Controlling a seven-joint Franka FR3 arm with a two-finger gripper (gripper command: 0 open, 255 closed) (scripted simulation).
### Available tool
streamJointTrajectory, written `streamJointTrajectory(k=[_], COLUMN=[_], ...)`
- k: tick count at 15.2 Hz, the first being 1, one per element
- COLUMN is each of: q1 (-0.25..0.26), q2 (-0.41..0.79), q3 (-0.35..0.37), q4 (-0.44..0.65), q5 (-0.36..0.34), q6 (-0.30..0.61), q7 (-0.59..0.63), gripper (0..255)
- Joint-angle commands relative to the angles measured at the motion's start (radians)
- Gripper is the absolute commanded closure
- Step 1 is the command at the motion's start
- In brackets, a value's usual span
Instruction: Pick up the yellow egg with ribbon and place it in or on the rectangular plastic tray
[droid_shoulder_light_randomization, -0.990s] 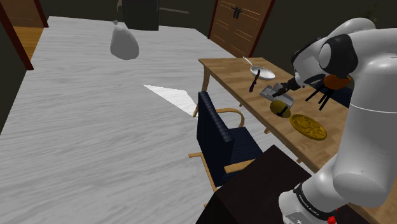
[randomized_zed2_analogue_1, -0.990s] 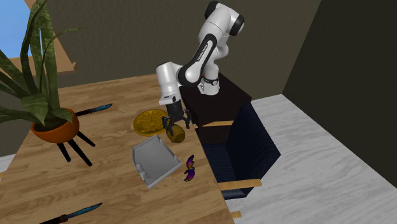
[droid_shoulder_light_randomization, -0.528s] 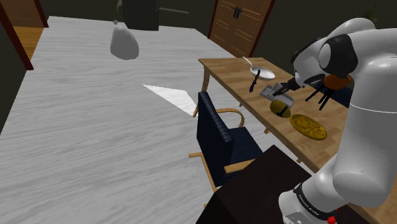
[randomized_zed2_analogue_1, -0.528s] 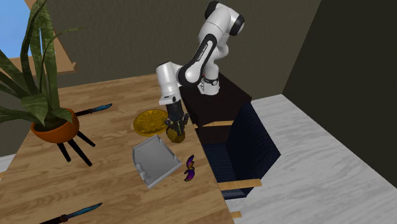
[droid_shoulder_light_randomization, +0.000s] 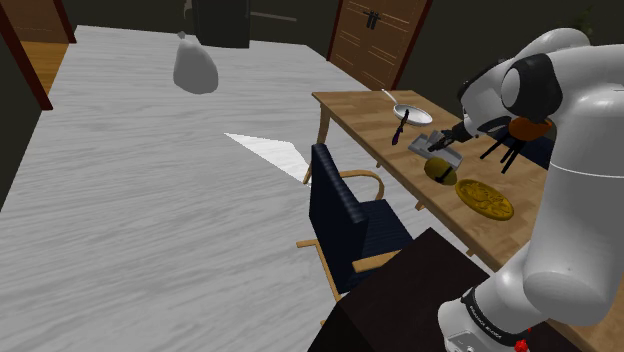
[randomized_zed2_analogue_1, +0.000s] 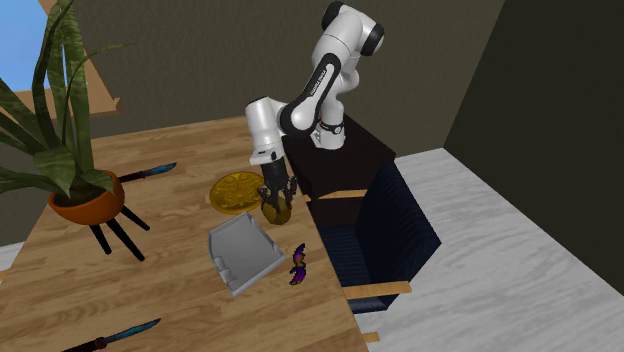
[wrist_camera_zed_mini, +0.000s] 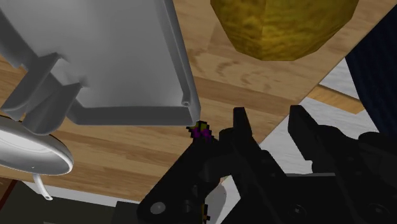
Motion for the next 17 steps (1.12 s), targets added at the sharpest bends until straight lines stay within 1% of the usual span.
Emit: streamJointTrajectory(k=[1, 3, 6, 10, 12, 13, 17], q1=[-0.024, -0.077, -0.172, -0.321, -0.404, -0.437, -0.439], q2=[-0.017, -0.042, -0.053, -0.019, 0.018, 0.036, 0.074], q3=[0.004, 0.013, 0.026, 0.049, 0.066, 0.073, 0.108], q4=[-0.025, -0.068, -0.117, -0.151, -0.155, -0.154, -0.139], q5=[0.027, 0.081, 0.156, 0.239, 0.271, 0.282, 0.329], q6=[-0.009, -0.040, -0.114, -0.259, -0.345, -0.379, -0.369], q7=[-0.051, -0.151, -0.294, -0.464, -0.539, -0.566, -0.576], gripper=[0, 0, 0, 0, 0, 0, 0])
